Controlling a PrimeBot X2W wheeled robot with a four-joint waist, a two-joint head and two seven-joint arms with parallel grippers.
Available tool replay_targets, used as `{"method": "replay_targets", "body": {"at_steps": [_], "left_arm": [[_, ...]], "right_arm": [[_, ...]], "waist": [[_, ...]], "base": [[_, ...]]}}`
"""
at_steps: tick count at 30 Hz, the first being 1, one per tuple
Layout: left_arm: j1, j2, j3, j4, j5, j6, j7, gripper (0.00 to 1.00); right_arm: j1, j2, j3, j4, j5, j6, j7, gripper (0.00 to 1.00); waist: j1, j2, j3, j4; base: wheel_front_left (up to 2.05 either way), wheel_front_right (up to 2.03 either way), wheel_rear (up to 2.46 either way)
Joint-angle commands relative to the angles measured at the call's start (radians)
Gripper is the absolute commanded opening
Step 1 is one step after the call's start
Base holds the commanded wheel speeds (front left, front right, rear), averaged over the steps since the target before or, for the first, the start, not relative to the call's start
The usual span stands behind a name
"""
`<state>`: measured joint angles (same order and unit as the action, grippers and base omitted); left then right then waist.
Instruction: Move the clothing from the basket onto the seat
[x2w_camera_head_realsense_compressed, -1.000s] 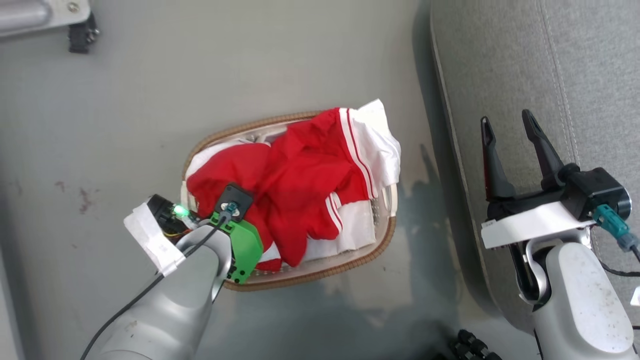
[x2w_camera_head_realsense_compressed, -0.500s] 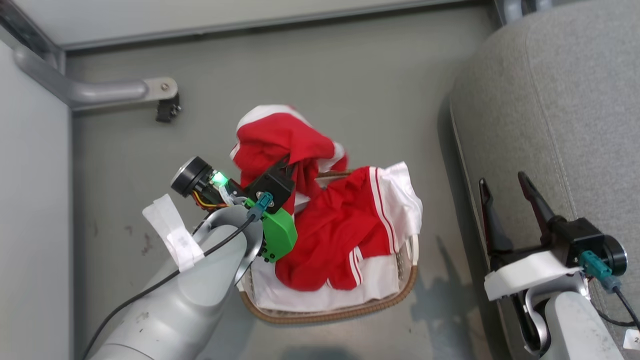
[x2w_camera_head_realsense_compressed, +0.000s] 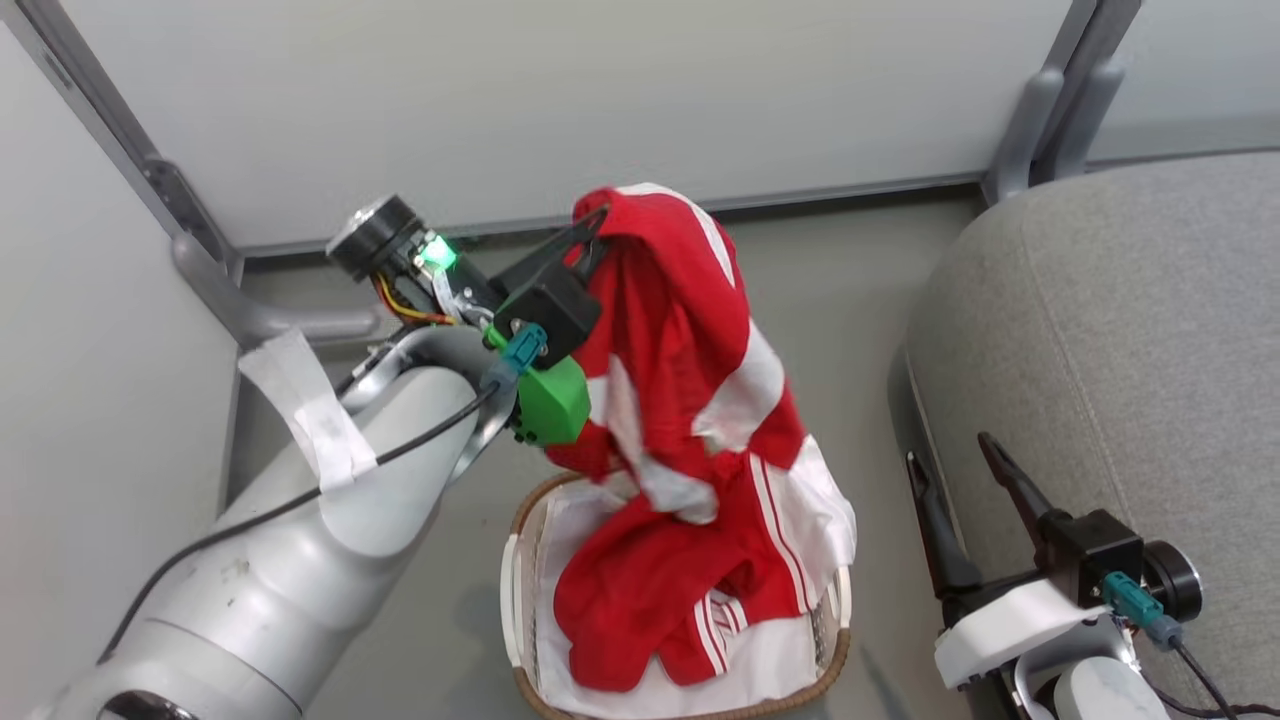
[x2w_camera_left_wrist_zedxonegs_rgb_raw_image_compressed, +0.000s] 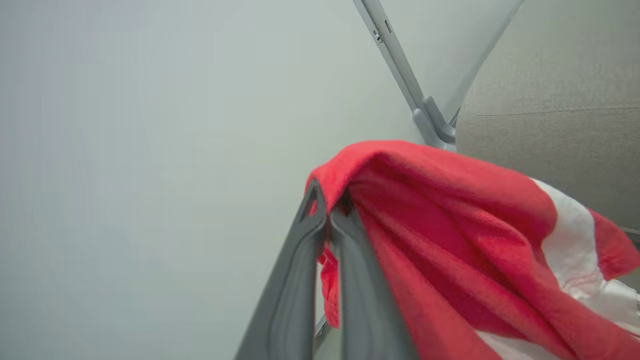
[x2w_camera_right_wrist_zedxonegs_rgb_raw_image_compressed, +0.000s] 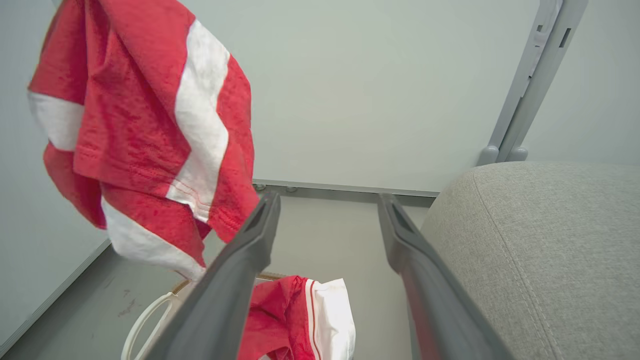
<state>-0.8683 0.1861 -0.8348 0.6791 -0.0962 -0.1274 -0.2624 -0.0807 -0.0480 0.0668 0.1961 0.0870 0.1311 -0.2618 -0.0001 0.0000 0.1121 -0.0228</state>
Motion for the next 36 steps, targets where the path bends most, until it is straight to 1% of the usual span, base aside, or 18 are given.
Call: {"method": "replay_targets", "body": {"at_steps": [1,6,11,15,19,24,32,36], "left_arm": [[-0.024,0.012,-0.008,-0.012,0.000,-0.002,-0.004,0.00],[-0.080,0.032,-0.040,-0.032,-0.027,-0.004,-0.004,0.00],[-0.130,0.056,-0.091,-0.015,-0.068,-0.002,-0.004,0.00],[-0.161,0.057,-0.115,0.000,-0.092,-0.002,-0.004,0.00],[-0.186,0.040,-0.143,0.013,-0.113,-0.002,-0.004,0.00],[-0.214,0.017,-0.171,-0.001,-0.129,-0.002,-0.004,0.00],[-0.241,-0.031,-0.211,-0.009,-0.152,-0.002,-0.003,0.00],[-0.249,-0.051,-0.235,-0.020,-0.169,-0.002,-0.002,0.00]], "right_arm": [[0.019,-0.005,0.006,0.000,-0.003,-0.001,-0.005,1.00],[0.030,-0.004,0.027,-0.001,-0.008,-0.001,-0.005,1.00],[0.014,-0.004,0.060,-0.013,-0.009,-0.001,-0.005,1.00],[0.003,-0.004,0.094,-0.025,-0.003,-0.001,-0.005,1.00],[-0.011,-0.004,0.137,-0.035,0.010,-0.001,-0.005,1.00],[-0.055,-0.005,0.209,-0.026,0.001,-0.001,-0.005,1.00],[-0.178,-0.005,0.261,0.040,-0.010,-0.001,-0.005,1.00],[-0.218,-0.005,0.261,0.064,-0.016,-0.001,-0.005,1.00]], "waist": [[0.0001,0.0000,-0.065,0.000],[0.0001,0.0000,-0.094,-0.007],[0.0001,0.0000,-0.106,-0.014],[0.0001,0.0000,-0.112,-0.018],[0.0001,0.0000,-0.117,-0.017],[0.0001,0.0000,-0.120,-0.010],[0.0001,0.0000,-0.125,0.013],[0.0001,0.0000,-0.127,0.026]], "base": [[0.00,0.00,0.00],[0.00,0.00,0.00],[0.00,0.00,0.00],[0.00,0.00,0.00],[0.00,0.00,0.00],[0.00,0.00,0.00],[0.00,0.00,0.00],[0.00,0.00,0.00]]}}
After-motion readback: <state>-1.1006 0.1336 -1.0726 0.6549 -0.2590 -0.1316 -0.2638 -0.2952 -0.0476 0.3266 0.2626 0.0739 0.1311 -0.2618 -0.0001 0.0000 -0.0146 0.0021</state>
